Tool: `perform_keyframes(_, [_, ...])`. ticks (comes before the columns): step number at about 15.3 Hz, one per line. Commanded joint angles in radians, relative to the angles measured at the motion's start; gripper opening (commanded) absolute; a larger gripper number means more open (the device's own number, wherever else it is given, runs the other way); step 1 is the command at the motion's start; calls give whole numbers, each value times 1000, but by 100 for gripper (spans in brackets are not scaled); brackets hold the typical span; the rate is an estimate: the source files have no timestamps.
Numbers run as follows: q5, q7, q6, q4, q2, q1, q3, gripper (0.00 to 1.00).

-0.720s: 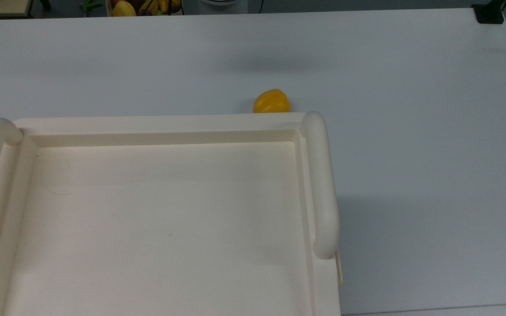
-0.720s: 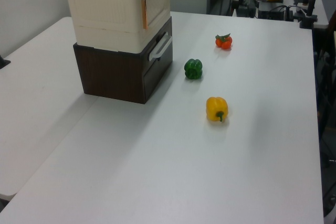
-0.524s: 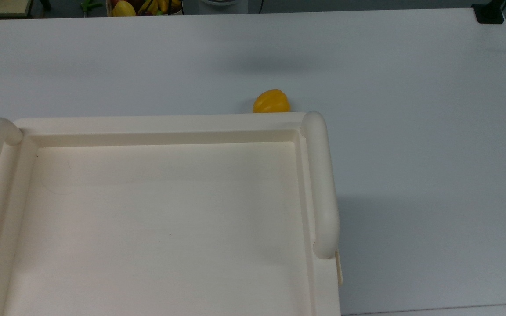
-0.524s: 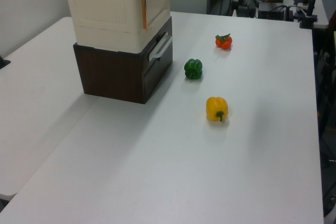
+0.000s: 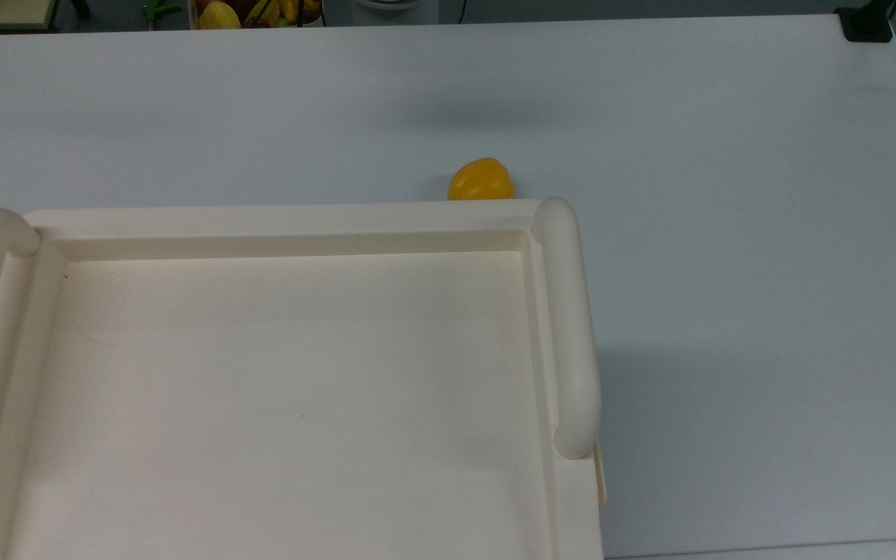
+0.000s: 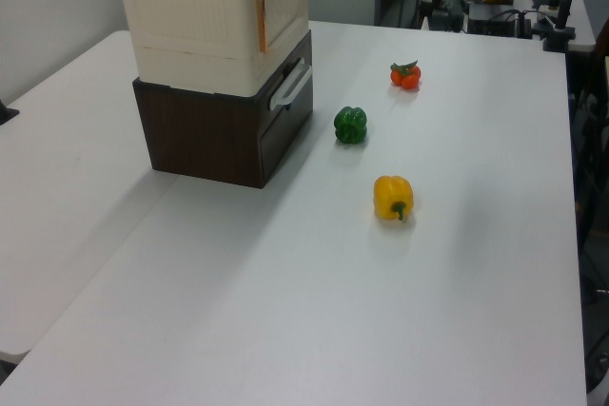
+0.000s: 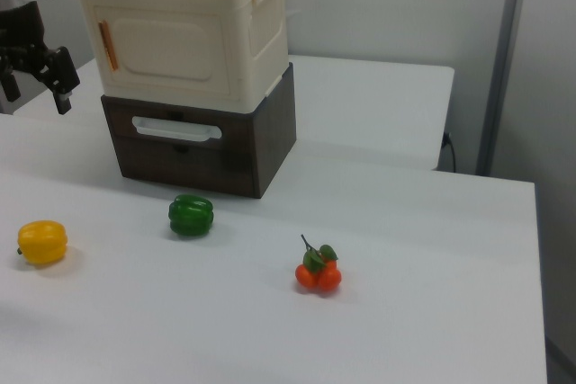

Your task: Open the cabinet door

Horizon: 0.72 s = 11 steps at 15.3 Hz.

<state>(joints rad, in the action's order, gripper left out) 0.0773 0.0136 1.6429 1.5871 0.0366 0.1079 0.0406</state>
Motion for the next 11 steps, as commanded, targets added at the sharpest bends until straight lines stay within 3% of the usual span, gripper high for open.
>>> perform_keyframes(1, [18,12,53,11,-13,6,5,100])
perform_keyframes(6, [22,2,302,-30,-87,15,-25,100])
perform_keyframes(9, [24,-1,472,-32,-124,15,-54,88])
perform_keyframes(11, [28,-1,591,-32,-156,13,-70,72])
